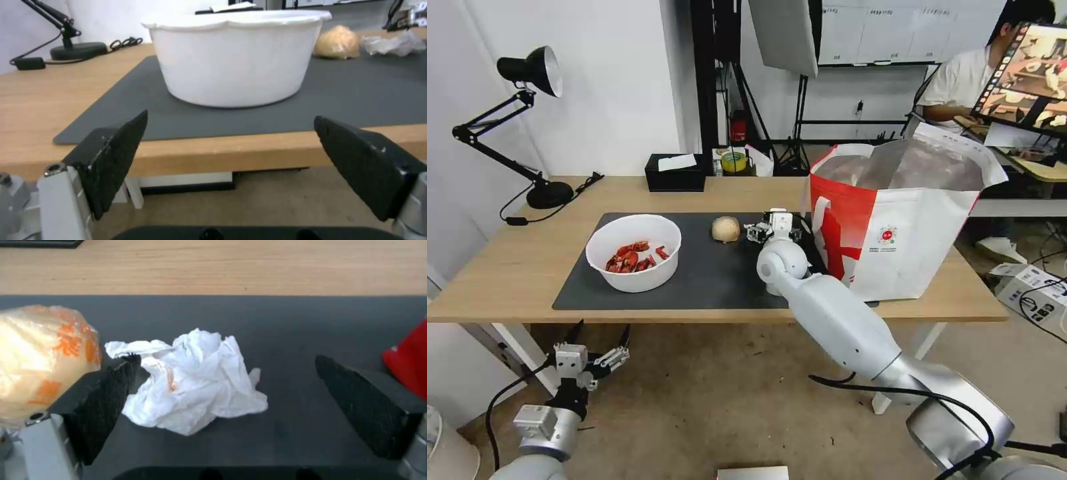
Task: Pick up the trash from the table and place it into the takeout bag.
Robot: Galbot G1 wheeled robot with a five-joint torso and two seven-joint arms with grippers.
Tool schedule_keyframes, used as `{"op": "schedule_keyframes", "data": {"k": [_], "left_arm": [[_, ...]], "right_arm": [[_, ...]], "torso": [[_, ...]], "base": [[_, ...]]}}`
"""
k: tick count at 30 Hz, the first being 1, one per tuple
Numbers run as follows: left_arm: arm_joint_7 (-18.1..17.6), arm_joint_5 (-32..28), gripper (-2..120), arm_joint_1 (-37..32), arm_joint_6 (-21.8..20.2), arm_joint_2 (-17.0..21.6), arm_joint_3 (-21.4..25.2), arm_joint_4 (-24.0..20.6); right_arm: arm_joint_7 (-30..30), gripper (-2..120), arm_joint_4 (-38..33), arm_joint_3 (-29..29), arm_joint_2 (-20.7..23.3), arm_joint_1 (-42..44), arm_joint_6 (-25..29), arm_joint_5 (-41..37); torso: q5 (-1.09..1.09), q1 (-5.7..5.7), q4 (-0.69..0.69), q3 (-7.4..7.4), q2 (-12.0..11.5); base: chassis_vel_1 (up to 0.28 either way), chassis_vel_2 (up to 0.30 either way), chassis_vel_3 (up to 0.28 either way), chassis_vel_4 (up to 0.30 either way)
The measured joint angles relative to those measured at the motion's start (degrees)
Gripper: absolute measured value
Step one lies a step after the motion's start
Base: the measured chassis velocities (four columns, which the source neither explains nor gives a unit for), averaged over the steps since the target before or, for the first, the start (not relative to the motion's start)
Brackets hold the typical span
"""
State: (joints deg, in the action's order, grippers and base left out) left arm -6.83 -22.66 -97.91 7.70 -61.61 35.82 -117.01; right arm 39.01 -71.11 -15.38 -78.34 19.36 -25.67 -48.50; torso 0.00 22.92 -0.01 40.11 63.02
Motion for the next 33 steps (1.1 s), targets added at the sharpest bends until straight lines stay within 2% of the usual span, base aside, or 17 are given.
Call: {"op": "schedule_keyframes", "data": {"k": [12, 21, 33], "left_arm": [[0.0, 0.2, 100, -0.8, 0.0, -0.4, -0.4, -0.5], [0.0, 0.2, 100, -0.8, 0.0, -0.4, -0.8, -0.8], [-0.1, 0.1, 100, -0.7, 0.0, -0.2, -1.0, -0.9]], "right_arm": [[-10.1, 100, 4.8, -0.4, 1.3, -1.7, -0.8, 7.3], [-16.1, 100, 7.1, -0.2, 1.6, -2.4, -1.1, 8.2], [-19.7, 100, 7.6, -0.1, 1.2, -2.8, -0.9, 8.1]], "torso": [[0.0, 0.0, 0.01, 0.0, 0.0], [0.0, 0.0, 0.01, 0.0, 0.0], [0.0, 0.0, 0.01, 0.0, 0.0]], "base": [[0.0, 0.0, 0.0, 0.0], [0.0, 0.0, 0.0, 0.0], [0.0, 0.0, 0.0, 0.0]]}}
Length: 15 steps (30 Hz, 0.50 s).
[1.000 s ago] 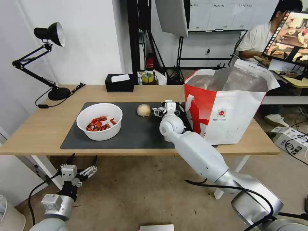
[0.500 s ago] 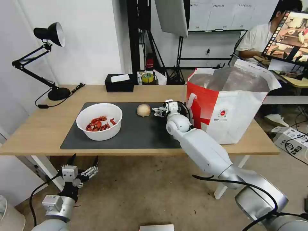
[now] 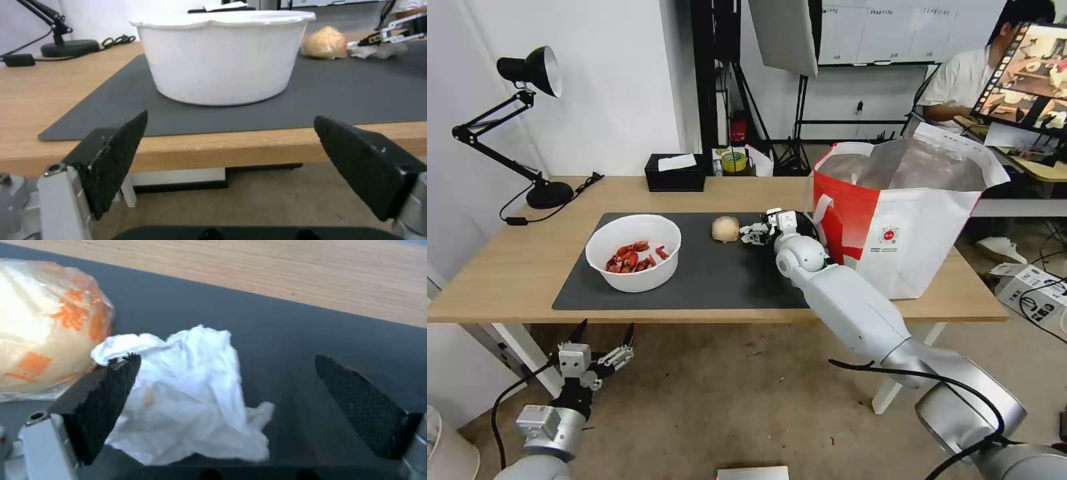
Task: Pick up the trash from the table and place it into the takeout bag.
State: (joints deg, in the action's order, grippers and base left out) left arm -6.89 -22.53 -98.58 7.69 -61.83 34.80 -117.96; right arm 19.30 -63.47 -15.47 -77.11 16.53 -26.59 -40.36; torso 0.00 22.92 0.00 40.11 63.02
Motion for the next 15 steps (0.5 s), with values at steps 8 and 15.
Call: {"op": "schedule_keyframes", "data": {"k": [8, 15], "left_arm": [[0.0, 0.0, 100, 0.0, 0.0, -0.1, -0.4, -0.2], [-0.1, -0.1, 100, 0.0, 0.0, -0.1, -0.4, -0.4]], "right_arm": [[-0.1, 100, -1.6, -0.1, 0.0, 0.2, 0.1, -0.2], [0.1, 100, -2.1, -0.2, -0.2, 0.8, 0.1, -0.2]], "torso": [[0.01, 0.0, 0.0, 0.0, 0.0], [0.01, 0.0, 0.0, 0.0, 0.0]], "base": [[0.0, 0.0, 0.0, 0.0], [0.0, 0.0, 0.0, 0.0]]}}
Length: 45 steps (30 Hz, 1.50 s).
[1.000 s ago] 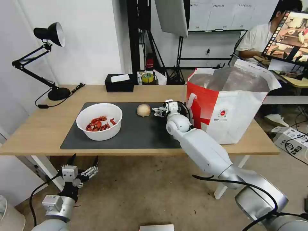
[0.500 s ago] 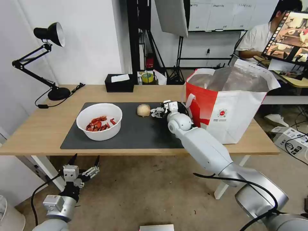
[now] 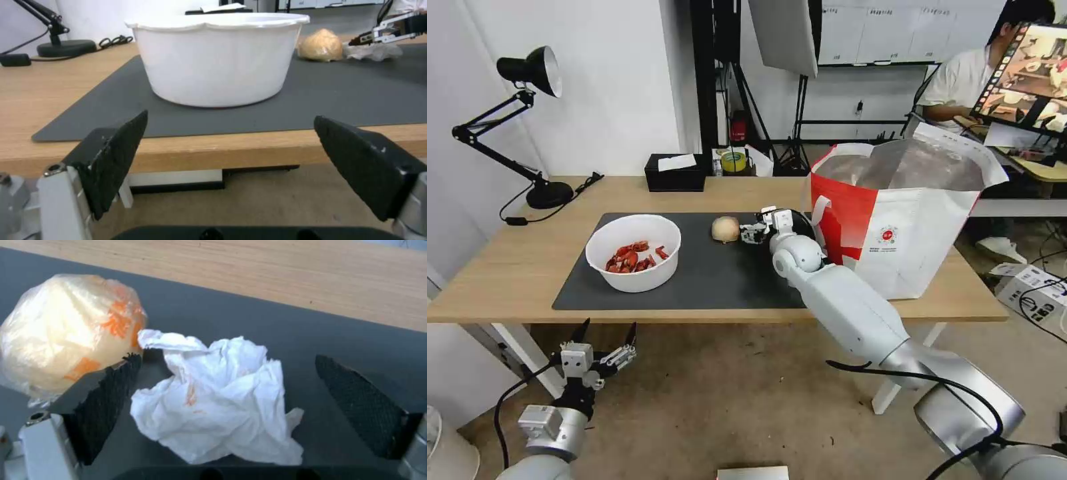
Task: Pick up the trash from the table and place it into the takeout bag.
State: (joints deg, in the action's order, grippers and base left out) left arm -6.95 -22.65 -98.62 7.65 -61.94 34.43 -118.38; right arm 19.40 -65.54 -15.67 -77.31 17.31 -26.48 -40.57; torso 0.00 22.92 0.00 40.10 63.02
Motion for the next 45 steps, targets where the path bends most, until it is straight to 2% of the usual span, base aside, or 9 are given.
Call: {"op": "schedule_keyframes", "data": {"k": [22, 25, 26, 30, 31, 33, 34, 41, 45], "left_arm": [[0.0, 0.0, 100, 0.3, 0.0, -0.1, -0.7, 0.2], [0.0, -0.1, 100, 0.5, 0.0, -0.1, -0.8, 0.3], [0.0, -0.1, 100, 0.5, 0.0, -0.1, -0.8, 0.3], [-0.1, -0.2, 100, 0.7, 0.0, 0.0, -0.9, 0.4], [-0.1, -0.2, 100, 0.7, 0.0, 0.0, -0.9, 0.4], [-0.1, -0.3, 100, 0.7, 0.0, 0.0, -0.9, 0.4], [-0.1, -0.3, 100, 0.7, 0.0, 0.0, -0.9, 0.4], [-0.1, -0.3, 100, 0.8, 0.0, 0.0, -1.1, 0.4], [-0.1, -0.3, 100, 0.8, 0.0, 0.0, -1.2, 0.4]], "right_arm": [[0.1, 98, 0.3, 0.4, 0.0, 1.0, -0.1, -0.2], [0.0, 86, 0.7, 0.5, -0.2, 1.0, 0.0, -0.2], [0.0, 86, 0.7, 0.5, -0.2, 1.0, 0.0, -0.2], [-0.7, 66, 1.4, 0.6, -0.4, 0.7, 0.2, -0.2], [-0.7, 66, 1.4, 0.6, -0.4, 0.7, 0.2, -0.2], [-1.0, 56, 1.6, 0.6, -0.4, 0.5, 0.3, -0.2], [-1.0, 56, 1.6, 0.6, -0.4, 0.5, 0.3, -0.2], [-1.2, 26, 1.6, 0.6, -0.5, 0.7, 1.1, -0.3], [-1.2, 18, 1.4, 0.7, -0.4, 0.9, 1.6, -0.4]], "torso": [[0.0, -0.01, 0.0, 0.0, 0.0], [-0.01, 0.0, 0.0, 0.0, 0.0], [-0.01, 0.0, 0.0, 0.0, 0.0], [-0.01, 0.0, 0.0, 0.0, 0.0], [-0.01, 0.0, 0.0, 0.0, 0.0], [-0.01, 0.0, 0.0, 0.0, 0.0], [-0.01, 0.0, 0.0, 0.0, 0.0], [-0.01, 0.0, 0.0, 0.0, 0.0], [-0.01, 0.0, 0.0, 0.0, 0.0]], "base": [[0.0, 0.0, 0.0, 0.0], [0.0, 0.0, 0.0, 0.0], [0.0, 0.0, 0.0, 0.0], [0.0, 0.0, 0.0, 0.0], [0.0, 0.0, 0.0, 0.0], [0.0, 0.0, 0.0, 0.0], [0.0, 0.0, 0.0, 0.0], [0.0, 0.0, 0.0, 0.0], [0.0, 0.0, 0.0, 0.0]]}}
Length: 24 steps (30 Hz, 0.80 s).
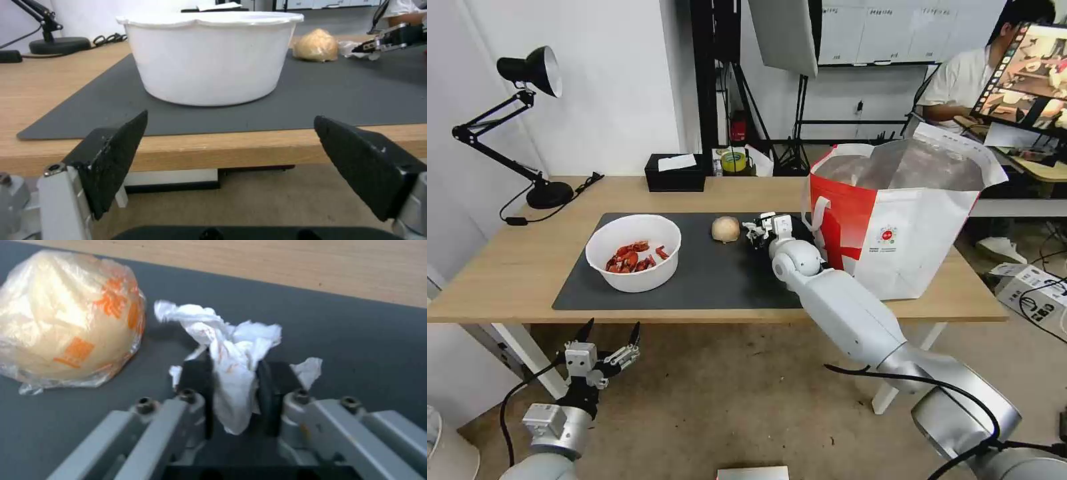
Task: Pick up the trash from the table and place it into the takeout bag.
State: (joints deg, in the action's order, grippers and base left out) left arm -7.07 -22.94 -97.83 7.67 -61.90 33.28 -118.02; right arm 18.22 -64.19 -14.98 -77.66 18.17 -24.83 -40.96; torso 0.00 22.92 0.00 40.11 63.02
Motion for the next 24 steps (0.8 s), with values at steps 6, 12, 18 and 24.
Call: {"op": "schedule_keyframes", "data": {"k": [6, 12, 18, 24], "left_arm": [[0.0, 0.0, 100, 0.0, 0.0, 0.0, 0.0, -0.1], [0.0, 0.1, 100, 0.0, 0.0, -0.4, -0.4, -0.1], [-0.1, 0.2, 100, -0.2, 0.0, -0.5, -0.4, -0.6], [-0.2, 0.2, 100, -0.9, 0.0, -0.5, 0.2, -1.4]], "right_arm": [[0.3, 0, -2.6, 0.1, 1.4, 0.8, 0.4, -1.2], [1.4, 0, -6.2, 0.3, 3.2, 2.4, 0.4, -2.4], [1.8, 0, -8.4, 1.4, 4.6, 4.2, 0.4, -3.0], [2.9, 0, -12.8, 2.7, 6.2, 5.5, 1.3, -3.8]], "torso": [[0.0, 0.0, 0.0, 0.0, 0.0], [-0.01, 0.0, 0.0, 0.0, 0.0], [0.0, 0.0, 0.0, 0.0, 0.0], [0.0, 0.0, 0.0, 0.0, 0.0]], "base": [[0.0, 0.0, 0.0, 0.0], [0.0, 0.0, 0.0, 0.0], [0.0, 0.0, 0.0, 0.0], [0.0, 0.0, 0.0, 0.0]]}}
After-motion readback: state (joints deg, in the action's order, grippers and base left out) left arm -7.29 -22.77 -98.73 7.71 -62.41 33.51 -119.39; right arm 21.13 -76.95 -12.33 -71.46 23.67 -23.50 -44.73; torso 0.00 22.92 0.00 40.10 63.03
